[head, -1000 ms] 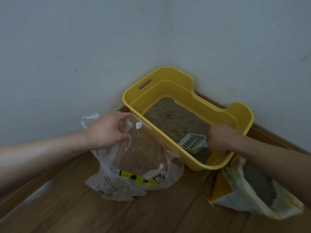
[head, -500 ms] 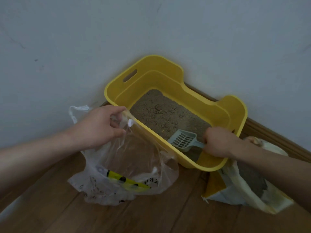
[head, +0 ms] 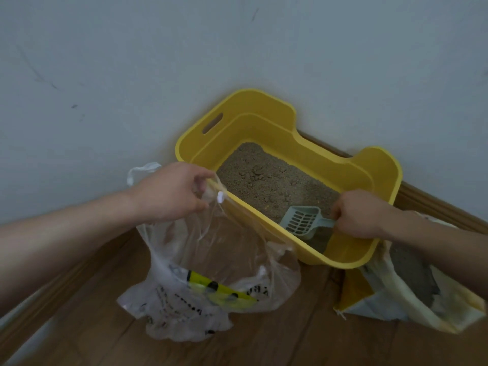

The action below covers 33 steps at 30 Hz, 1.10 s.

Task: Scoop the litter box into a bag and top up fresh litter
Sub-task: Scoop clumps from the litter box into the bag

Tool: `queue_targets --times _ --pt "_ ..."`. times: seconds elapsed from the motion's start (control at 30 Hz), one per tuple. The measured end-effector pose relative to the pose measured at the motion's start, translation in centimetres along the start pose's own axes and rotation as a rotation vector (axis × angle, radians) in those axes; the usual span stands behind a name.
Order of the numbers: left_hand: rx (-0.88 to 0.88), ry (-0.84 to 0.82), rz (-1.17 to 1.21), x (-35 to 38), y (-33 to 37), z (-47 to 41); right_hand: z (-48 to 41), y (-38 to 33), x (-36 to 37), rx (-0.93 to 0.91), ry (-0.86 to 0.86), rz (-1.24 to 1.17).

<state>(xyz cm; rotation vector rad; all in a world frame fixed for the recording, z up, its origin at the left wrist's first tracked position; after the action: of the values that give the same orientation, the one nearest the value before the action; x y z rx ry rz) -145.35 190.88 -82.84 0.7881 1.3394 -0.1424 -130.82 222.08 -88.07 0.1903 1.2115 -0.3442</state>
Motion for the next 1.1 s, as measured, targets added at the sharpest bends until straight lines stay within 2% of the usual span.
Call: queue_targets --times 0.27,0.63,0.87,1.1 --pt "-0.017 -0.058 0.016 0.2 -0.1 -1.3 0.2 -1.5 1.1 -0.042 -0.023 0.039" --pt "-0.046 -0.13 0.112 0.1 -0.5 -2.6 -2.5 -5.5 3.5 -0.025 0.079 -0.127" --pt "-0.084 -0.212 0.182 0.1 -1.4 -3.3 -6.1 -8.7 3.8 -0.015 0.106 -0.215" --pt "-0.108 -0.215 0.232 0.1 -2.2 -3.6 -10.2 -13.4 3.2 -0.074 0.136 -0.198"
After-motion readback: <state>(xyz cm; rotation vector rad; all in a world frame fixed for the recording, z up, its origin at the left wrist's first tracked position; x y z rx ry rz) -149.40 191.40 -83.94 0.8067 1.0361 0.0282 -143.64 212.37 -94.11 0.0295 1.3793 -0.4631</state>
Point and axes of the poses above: each hand's wrist, its own z-axis away from the middle knuckle, its own x-axis out of the palm, y = z × x, the point moved 1 cm from there along -z, towards the middle knuckle, and after that the axes turned 14 degrees about y, right-handed, at the moved point
